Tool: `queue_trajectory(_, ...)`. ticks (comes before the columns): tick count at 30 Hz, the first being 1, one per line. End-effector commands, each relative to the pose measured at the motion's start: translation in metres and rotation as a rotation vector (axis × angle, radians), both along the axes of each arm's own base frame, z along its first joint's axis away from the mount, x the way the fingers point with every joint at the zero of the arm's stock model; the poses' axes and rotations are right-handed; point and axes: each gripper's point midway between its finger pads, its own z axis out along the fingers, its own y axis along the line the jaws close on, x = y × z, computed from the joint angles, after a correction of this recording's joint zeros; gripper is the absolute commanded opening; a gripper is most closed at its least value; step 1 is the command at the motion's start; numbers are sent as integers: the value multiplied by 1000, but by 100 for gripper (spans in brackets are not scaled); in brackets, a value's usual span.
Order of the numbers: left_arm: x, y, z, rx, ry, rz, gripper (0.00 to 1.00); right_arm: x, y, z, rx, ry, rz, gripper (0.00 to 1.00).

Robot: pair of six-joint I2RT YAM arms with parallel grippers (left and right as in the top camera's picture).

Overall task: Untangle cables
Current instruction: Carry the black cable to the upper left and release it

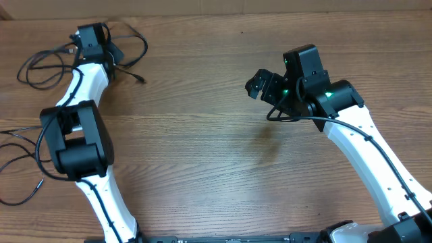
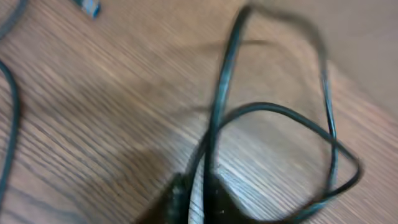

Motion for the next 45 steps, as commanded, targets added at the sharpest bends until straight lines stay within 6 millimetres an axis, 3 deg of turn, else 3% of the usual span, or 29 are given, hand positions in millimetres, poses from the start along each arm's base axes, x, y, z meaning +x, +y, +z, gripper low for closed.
queue_trajectory(1,-1,21,-7,19,3,55,37,5,-3,7,1,-24,-10,100)
queue_trajectory(3,-3,28,-4,42,7,65,49,5,-3,7,1,-24,-10,100)
queue_trajectory(6,-9,36,1,67,27,52,93,5,-3,7,1,-24,-10,100)
queue_trajectory(7,-12,37,3,66,35,57,100,5,-3,7,1,-24,-10,100)
queue_trajectory(12,-26,40,39,64,32,66,100,5,-3,7,1,-24,-10,100)
queue_trajectory(16,-36,31,93,59,-27,35,99,5,-3,7,1,-23,-10,100)
queue_trajectory(21,-61,3,168,-7,-118,-57,100,5,-3,7,1,-24,-10,100)
queue_trajectory(22,-67,-3,182,-15,-137,-73,100,5,-3,7,1,-24,-10,100)
queue_trajectory(23,-83,-10,210,-20,-172,-90,99,5,-3,7,1,-24,-10,100)
queue_trajectory(29,-143,-24,267,11,-196,-104,100,5,-3,7,1,-24,-10,100)
queue_trajectory(33,-179,-33,289,53,-193,-139,100,5,-3,7,1,-24,-10,100)
queue_trajectory(37,-209,-41,297,67,-210,-153,100,5,-3,7,1,-24,-10,100)
queue_trajectory(45,-247,-89,271,6,-367,-354,100,5,-3,7,1,-23,-10,100)
